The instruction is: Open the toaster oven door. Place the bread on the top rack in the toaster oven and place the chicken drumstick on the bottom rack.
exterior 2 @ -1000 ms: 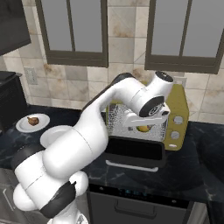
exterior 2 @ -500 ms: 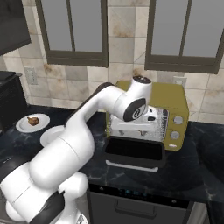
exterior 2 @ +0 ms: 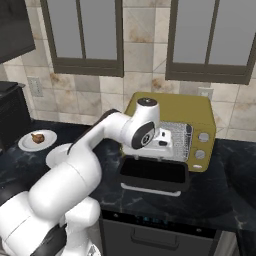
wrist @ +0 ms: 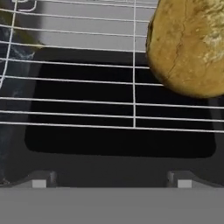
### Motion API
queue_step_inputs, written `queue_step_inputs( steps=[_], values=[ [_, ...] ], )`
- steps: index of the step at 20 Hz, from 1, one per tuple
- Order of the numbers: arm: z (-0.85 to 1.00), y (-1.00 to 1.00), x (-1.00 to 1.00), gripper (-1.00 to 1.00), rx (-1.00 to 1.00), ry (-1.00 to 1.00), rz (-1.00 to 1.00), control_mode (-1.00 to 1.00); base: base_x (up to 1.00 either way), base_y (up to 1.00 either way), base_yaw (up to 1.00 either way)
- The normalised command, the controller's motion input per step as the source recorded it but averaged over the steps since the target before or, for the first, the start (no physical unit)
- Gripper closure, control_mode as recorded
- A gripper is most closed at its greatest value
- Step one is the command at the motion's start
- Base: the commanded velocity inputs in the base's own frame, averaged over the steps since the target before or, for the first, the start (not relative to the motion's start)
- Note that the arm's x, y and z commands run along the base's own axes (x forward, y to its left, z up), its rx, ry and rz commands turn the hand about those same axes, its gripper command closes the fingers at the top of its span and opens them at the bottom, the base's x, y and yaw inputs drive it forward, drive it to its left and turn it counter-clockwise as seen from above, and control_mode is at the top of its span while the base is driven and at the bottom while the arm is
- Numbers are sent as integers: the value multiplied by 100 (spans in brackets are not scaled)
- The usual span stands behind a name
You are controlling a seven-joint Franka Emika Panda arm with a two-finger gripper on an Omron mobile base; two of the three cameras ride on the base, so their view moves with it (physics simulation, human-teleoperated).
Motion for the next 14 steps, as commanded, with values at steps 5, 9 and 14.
queue_step_inputs(
  steps=[5, 9, 14],
  values=[
    [-27, 0, 63, -100, -2, 0, -1, -100, 0, 0, 0],
    [-11, 0, 68, -100, 0, 0, 0, -100, 0, 0, 0],
    [0, 0, 63, -100, 0, -6, 0, -100, 0, 0, 0]
  ],
)
